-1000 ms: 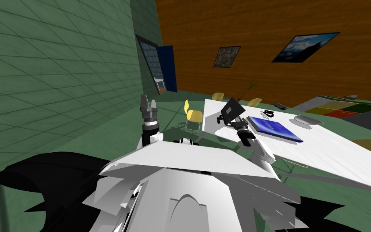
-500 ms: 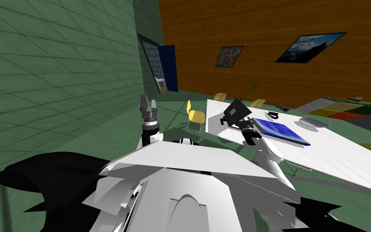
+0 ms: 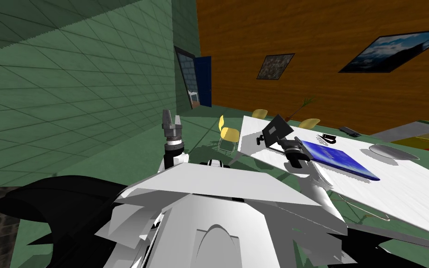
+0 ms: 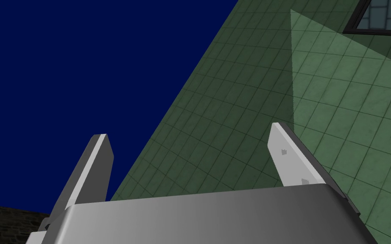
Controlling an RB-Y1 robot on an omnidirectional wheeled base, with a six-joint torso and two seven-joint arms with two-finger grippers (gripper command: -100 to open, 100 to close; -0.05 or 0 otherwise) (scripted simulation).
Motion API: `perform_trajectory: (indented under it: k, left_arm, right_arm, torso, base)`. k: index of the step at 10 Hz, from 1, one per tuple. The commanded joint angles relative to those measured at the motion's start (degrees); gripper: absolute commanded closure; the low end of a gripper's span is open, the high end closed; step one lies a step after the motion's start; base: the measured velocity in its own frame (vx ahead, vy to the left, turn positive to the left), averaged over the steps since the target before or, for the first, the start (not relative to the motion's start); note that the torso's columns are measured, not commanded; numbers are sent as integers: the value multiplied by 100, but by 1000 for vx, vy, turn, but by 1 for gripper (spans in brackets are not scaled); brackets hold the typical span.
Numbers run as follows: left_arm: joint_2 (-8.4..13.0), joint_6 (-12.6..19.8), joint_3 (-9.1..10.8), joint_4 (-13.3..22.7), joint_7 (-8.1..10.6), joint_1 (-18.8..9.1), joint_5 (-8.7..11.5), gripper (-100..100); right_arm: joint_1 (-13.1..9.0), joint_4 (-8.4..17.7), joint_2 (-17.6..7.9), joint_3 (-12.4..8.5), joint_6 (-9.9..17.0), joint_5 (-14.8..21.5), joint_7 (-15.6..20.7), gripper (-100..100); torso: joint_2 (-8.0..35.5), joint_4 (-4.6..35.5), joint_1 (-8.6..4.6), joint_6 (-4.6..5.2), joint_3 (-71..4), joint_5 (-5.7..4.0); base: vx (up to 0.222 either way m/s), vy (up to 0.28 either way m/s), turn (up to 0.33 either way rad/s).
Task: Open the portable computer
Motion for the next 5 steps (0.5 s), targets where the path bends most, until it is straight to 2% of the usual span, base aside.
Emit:
perform_trajectory:
  k: [1,2,4,5]
  left_arm:
    - [0,0,0,0,0,0,0,0]
    - [0,0,0,0,0,0,0,0]
    - [0,0,0,0,0,0,0,0]
    - [0,0,0,0,0,0,0,0]
  right_arm:
    - [-2,0,-6,2,5,-461,-454,-100]
    - [-2,0,-6,2,5,-584,-619,-100]
    - [-2,0,-6,2,5,-584,-949,-100]
    - [-2,0,-6,2,5,-578,-826,-100]
  torso:
    - [11,3,0,-2,7,0]
    - [27,8,-9,-2,17,-2]
    - [46,14,-23,0,30,-7]
    - [45,14,-24,0,29,-7]
  base:
    - [20,12,3]
    - [14,11,3]
    - [2,3,0]
    - [0,0,0]
